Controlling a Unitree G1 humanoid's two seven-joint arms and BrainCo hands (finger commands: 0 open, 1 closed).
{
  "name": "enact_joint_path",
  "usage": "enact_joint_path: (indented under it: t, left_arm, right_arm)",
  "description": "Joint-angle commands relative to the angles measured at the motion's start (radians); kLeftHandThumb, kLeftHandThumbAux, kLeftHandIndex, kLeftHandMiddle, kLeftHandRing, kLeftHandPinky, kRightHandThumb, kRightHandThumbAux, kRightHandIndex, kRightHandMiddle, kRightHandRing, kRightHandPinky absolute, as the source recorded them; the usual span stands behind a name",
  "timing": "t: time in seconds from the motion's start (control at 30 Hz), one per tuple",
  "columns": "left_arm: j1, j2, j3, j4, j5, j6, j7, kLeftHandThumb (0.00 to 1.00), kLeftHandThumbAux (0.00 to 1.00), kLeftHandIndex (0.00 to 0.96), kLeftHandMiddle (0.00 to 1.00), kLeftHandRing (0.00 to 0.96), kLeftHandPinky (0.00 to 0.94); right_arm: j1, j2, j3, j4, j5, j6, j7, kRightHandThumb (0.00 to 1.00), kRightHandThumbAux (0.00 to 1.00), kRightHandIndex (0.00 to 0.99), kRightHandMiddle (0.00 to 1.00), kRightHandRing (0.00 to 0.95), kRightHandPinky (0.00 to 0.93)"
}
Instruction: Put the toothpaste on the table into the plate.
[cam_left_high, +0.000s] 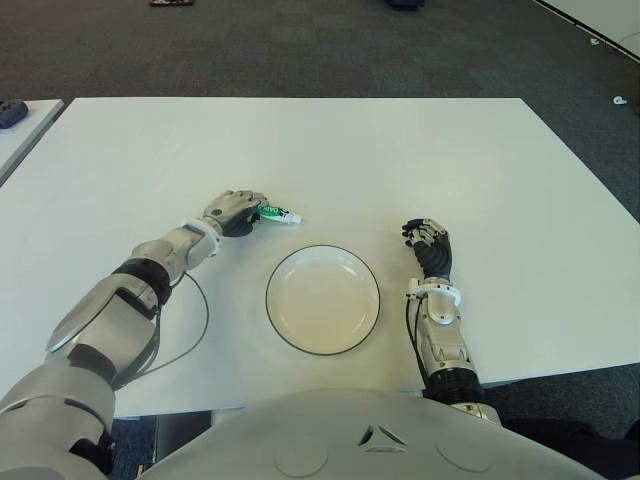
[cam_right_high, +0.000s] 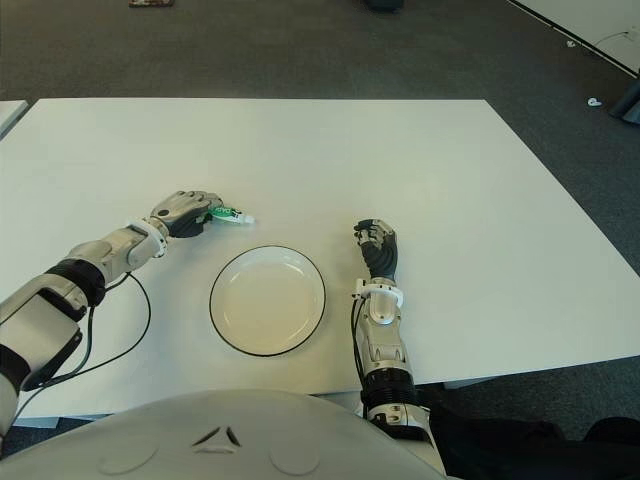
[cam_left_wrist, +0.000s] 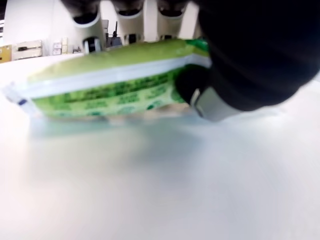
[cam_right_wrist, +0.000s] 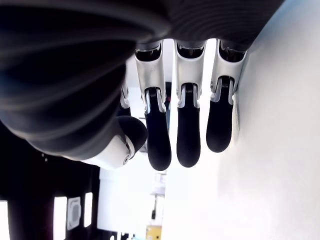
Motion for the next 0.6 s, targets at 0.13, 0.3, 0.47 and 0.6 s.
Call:
enact_joint_path:
  t: [0.13,0.3,0.47,0.6]
  left_arm:
    - [0.053,0.061,0.066,-0.109,-0.024,0.006,-0.021,0.716,0.707,0.443,0.841,0.847,0.837]
    - [0.086,0.083,0.118,-0.228,-0.043,0.015,-0.039,0.715,0.707,0.443,0.837,0.840,0.837]
    - [0.122,0.097,0.164,-0.321,-0.059,0.025,-0.059,0.715,0.707,0.443,0.838,0.839,0.845]
    - [0.143,0.100,0.196,-0.372,-0.059,0.035,-0.050,0.715,0.706,0.443,0.839,0.838,0.845]
  right_arm:
    - [-0.002,0.001,-0.006,0.033,0.013,0.006,0.005,0.711,0.731,0.429,0.479,0.459,0.472]
    - [-0.007,0.000,-0.006,0.040,0.013,0.004,0.006,0.711,0.732,0.428,0.475,0.451,0.461]
    - [-0.008,0.000,-0.006,0.042,0.014,0.002,0.008,0.711,0.732,0.428,0.475,0.451,0.462]
    - [-0.010,0.000,-0.006,0.045,0.013,0.002,0.008,0.711,0.732,0.428,0.476,0.450,0.459]
